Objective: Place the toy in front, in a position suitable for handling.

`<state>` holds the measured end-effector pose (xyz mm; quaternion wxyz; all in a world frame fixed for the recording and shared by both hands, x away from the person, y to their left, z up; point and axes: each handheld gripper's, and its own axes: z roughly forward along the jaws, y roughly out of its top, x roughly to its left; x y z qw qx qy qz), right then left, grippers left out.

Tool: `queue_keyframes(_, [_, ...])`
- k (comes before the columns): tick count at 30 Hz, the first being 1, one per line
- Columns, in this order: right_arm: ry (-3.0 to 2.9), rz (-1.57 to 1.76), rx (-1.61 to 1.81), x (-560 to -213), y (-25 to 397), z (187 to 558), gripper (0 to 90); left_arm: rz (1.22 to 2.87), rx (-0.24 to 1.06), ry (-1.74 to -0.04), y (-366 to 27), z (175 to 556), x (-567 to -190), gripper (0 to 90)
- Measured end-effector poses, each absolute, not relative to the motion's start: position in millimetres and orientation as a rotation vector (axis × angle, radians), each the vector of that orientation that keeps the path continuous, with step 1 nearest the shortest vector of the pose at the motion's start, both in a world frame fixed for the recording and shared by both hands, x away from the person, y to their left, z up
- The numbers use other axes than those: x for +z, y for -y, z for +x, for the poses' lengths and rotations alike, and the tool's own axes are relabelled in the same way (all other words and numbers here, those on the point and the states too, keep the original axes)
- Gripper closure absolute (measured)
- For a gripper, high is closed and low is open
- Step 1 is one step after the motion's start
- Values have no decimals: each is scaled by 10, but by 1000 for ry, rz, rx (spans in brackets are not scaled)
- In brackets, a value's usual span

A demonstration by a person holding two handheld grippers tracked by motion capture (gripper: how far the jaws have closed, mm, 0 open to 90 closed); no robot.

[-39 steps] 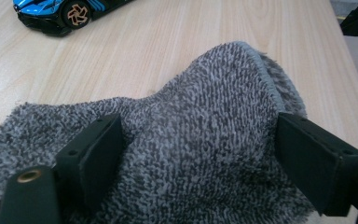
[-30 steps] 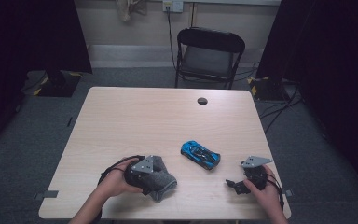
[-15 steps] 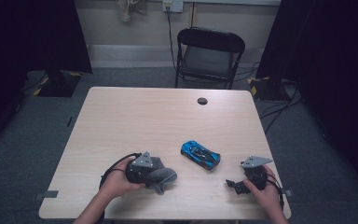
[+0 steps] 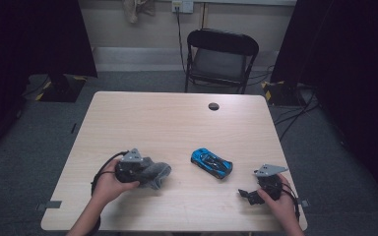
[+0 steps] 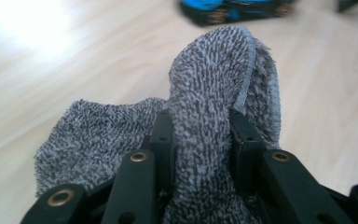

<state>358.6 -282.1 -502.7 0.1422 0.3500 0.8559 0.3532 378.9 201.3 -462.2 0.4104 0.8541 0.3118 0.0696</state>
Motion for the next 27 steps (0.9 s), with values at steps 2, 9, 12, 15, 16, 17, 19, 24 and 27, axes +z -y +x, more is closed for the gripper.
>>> queue_keyframes(2, [-2470,1011,1019,-5027,2821,3586,0,2139,197,-826,-2130,3796,-4616,679])
queue_keyframes(9, [-2470,1011,1019,-5027,2821,3586,0,2094,253,-965,-2424,3859,-4643,675])
queue_keyframes(12, [-2470,1010,1019,-5026,2821,3586,0,2093,267,-1012,-2492,3873,-4669,675])
queue_keyframes(15, [-2470,1010,1019,-5026,2821,3586,0,2097,270,-1037,-2526,3888,-4705,673])
queue_keyframes(16, [-2470,1011,1019,-5027,2821,3586,0,2098,272,-1041,-2530,3893,-4711,671])
queue_keyframes(17, [-2470,1011,1019,-5027,2821,3586,0,2095,272,-1040,-2534,3898,-4715,666])
queue_keyframes(19, [-2470,1011,1019,-5026,2821,3586,0,2091,266,-1018,-2527,3900,-4730,640])
queue_keyframes(24, [-2470,1011,1019,-5026,2821,3586,0,2110,293,-932,-2507,3912,-4749,387])
queue_keyframes(27, [-2470,1010,1019,-5026,2821,3586,0,2110,281,-903,-2489,3909,-4708,300])
